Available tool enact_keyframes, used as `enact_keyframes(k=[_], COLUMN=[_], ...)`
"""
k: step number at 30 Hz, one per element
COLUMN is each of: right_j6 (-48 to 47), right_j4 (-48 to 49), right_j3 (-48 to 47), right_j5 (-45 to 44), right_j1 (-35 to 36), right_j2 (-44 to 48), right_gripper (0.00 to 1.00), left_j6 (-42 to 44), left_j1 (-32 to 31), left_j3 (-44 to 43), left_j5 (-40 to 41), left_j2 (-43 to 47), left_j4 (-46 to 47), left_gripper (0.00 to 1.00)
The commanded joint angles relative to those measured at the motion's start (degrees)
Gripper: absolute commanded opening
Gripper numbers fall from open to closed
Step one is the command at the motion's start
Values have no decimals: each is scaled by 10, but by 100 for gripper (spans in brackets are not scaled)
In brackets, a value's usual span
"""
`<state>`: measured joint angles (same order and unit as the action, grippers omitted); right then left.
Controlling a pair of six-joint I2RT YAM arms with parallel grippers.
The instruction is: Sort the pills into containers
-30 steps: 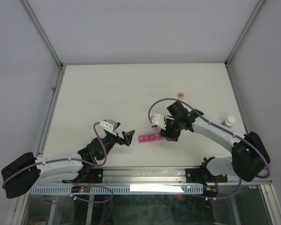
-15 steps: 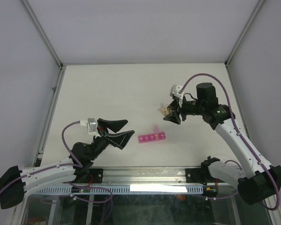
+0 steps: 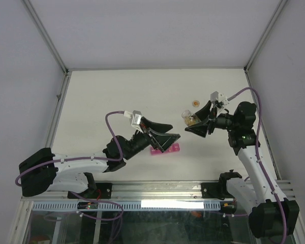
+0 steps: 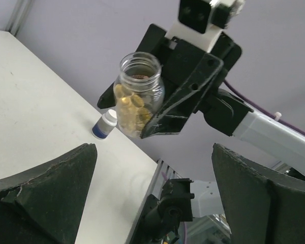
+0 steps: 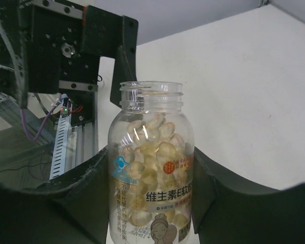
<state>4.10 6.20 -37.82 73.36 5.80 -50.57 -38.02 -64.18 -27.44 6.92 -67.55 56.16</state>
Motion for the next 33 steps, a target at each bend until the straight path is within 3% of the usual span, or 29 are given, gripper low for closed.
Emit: enact_keyframes(k=[1,8,16,25,33], right_j6=[38,19,-5,9,9], right_j4=[85,74,32,32,43], right_j3=[-15,-8,-25,-27,-30], right_j5=[25,27,19,5,5], right_j1=[-5,-13,-39,-66,-120], right_j2=[37,42,58,67,81], right_gripper=[0,0,0,1,1], left_j6=[33,40,68,93,93], left_j1=[-23,-32,-32,-16,53], left_j3=[-55,-106,-105,-125,-114], left_j5=[52,88,106,22,-58], left_j2=[-36,-68,-68,-63,-75], left_j4=[20,-1,2,-51,-125], left_gripper=[99,99,99,99,96])
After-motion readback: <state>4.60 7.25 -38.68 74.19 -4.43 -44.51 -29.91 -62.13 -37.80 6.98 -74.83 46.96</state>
